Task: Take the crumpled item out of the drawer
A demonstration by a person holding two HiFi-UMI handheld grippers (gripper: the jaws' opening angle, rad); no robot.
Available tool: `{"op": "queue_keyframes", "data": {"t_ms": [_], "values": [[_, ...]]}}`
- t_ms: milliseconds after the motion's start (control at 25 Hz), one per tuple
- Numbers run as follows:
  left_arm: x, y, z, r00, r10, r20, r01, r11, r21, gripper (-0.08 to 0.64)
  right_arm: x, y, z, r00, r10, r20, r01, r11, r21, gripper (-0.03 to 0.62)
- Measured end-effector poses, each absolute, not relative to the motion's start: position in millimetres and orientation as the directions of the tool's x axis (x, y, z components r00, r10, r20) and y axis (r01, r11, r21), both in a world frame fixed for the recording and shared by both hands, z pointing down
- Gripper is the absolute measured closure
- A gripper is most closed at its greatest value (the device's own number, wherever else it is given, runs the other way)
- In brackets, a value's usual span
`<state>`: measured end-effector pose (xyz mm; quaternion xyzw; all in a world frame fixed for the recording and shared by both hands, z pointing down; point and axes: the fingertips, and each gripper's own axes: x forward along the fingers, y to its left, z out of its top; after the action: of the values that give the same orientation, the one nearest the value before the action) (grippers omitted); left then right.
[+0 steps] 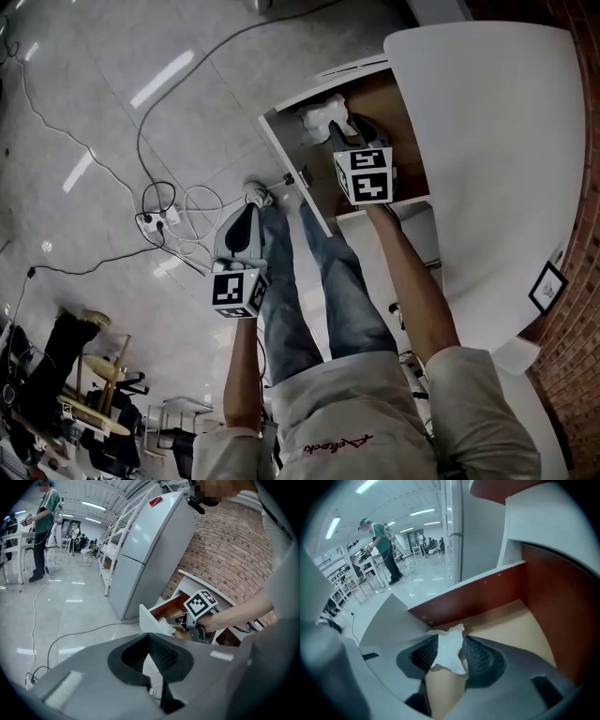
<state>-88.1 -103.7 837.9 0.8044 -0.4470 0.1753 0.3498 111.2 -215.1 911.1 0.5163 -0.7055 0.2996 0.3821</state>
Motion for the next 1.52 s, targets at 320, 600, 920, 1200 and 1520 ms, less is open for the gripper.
{"op": "queue_keyframes", "data": {"t_ms": [320,600,920,1200,1520], "values": [[-90.0,-98.1,842.4,0.537,-0.589,0.603,-0.843,-0.357,0.403,0.551,127.8,-223.5,932.3,-0.138,-0.451,0.882,-0.969,0.246,-0.025,0.453],[-86.7,-94.3,847.9,0.537,-0.584,0.609,-0.843,-0.355,0.403,0.551,128.2,-212.0,954.0,-0.183,-0.38,0.907,-0.966,0.242,-0.094,0.453],[-85.2,-93.2,852.3,0.536,-0.58,0.613,-0.844,-0.359,0.399,0.551,124.8,-204.2,963.2,-0.212,-0.358,0.909,-0.957,0.266,-0.118,0.506],[-83.6,-93.4,849.9,0.536,-0.579,0.614,-0.844,-0.356,0.401,0.551,120.0,-203.7,956.7,-0.225,-0.363,0.904,-0.942,0.319,-0.107,0.565],[-86.9,-95.9,845.3,0.531,-0.591,0.607,-0.848,-0.36,0.39,0.551,120.3,-207.9,943.7,-0.209,-0.408,0.889,-0.941,0.33,-0.07,0.572]]}}
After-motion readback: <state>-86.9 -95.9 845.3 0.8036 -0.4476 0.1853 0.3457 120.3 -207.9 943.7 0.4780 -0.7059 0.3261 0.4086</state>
